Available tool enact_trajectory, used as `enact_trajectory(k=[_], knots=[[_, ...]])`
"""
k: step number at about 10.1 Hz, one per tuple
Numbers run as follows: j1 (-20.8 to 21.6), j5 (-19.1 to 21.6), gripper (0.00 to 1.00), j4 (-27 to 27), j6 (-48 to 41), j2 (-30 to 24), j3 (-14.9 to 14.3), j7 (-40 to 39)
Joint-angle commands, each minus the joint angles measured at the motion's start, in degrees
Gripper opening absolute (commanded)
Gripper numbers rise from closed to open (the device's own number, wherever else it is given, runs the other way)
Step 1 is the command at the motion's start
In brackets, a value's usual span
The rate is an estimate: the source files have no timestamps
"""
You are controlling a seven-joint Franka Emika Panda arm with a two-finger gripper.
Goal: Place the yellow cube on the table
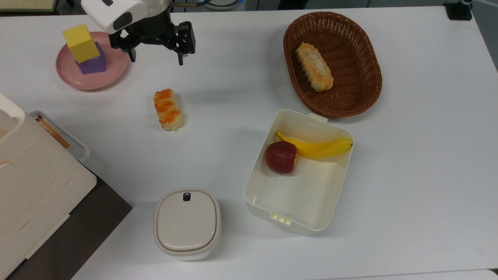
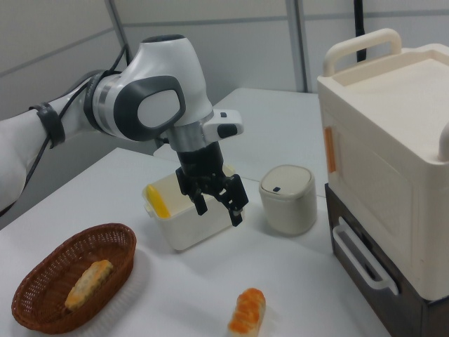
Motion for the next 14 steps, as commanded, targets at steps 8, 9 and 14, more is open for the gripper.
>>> enact_trajectory(k=[8, 9, 14], knots=[[3.85, 0.94, 1.0, -0.56, 0.27, -0.53, -3.7, 0.23], [3.77, 0.94, 1.0, -0.56, 0.36, -0.53, -3.7, 0.23], [0.44, 0.85, 1.0, -3.62, 0.27, -5.78, -3.7, -5.54]])
